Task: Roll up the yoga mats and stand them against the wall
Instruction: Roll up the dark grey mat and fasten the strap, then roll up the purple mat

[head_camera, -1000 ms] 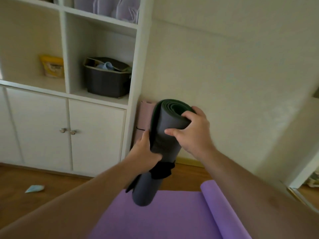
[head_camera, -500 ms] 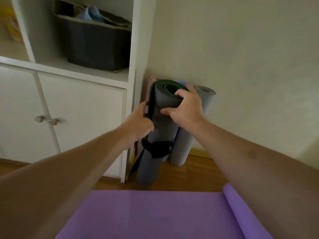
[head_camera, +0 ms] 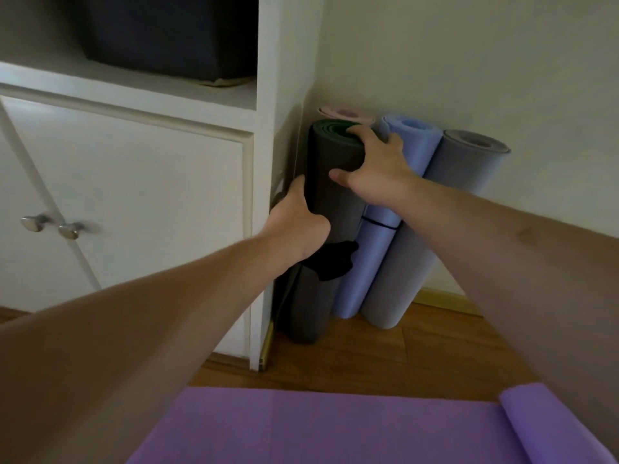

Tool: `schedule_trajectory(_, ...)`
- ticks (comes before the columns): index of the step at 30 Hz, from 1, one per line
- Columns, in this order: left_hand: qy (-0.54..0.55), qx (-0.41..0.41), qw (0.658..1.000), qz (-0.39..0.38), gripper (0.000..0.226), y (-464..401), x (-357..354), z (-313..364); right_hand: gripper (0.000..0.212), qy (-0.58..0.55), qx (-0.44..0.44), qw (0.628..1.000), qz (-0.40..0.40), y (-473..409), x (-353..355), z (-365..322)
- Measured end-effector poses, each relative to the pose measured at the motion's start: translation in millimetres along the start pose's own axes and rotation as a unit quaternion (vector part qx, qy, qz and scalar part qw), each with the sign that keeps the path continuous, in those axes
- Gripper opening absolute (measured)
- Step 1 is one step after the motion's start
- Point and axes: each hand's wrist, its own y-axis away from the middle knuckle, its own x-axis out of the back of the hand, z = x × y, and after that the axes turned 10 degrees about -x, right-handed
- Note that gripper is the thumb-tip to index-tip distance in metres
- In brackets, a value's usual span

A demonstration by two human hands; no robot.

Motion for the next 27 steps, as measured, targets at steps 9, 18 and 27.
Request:
schedule_trajectory(9,0.020,0.010,1.000,0.018,0.092,-4.0,-4.7,0.8,0.091,-0.129,-0.103,0.986,-0.015,5.7,-7.2,23.6)
schedule_trajectory(18,0.019,0.021,1.000,0.000,0.087,19.7,-20.9,-22.2,0.080,-0.215,-0.176,0.960,-0.026,33.6,-8.1,43.3)
schedule_trajectory(27,-0.054,0.098,0.994,-0.012,0.042,123.7,-16.6,-107.5,0.009,-0.170,-0.241,0.950,-0.100,160.4,-69.8,102.1)
